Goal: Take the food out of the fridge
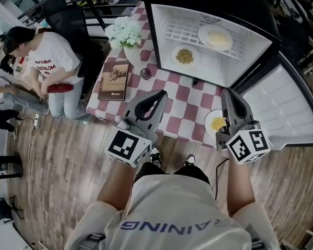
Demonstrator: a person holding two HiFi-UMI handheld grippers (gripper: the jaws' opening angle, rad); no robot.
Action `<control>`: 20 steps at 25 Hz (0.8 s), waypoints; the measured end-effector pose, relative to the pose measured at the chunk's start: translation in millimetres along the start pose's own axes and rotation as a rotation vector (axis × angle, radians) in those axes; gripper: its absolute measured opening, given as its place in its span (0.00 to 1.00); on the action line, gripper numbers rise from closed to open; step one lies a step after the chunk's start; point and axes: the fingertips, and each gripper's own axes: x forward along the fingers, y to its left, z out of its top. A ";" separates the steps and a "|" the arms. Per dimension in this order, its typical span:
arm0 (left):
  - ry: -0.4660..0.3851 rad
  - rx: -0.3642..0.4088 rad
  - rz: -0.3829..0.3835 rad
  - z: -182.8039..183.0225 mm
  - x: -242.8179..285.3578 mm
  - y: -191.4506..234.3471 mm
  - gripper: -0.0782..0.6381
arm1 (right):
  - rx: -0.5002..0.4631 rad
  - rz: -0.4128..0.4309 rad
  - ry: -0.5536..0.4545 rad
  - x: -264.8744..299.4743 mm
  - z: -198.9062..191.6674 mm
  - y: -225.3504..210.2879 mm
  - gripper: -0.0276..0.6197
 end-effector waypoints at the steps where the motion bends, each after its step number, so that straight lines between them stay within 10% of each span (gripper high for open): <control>1: -0.005 0.002 0.004 2.3 -1.4 1.4 0.13 | -0.002 0.001 -0.004 1.1 2.4 2.3 0.07; 20: -0.021 -0.013 -0.005 3.9 0.6 1.9 0.12 | 0.159 -0.076 0.030 16.9 0.3 -15.2 0.08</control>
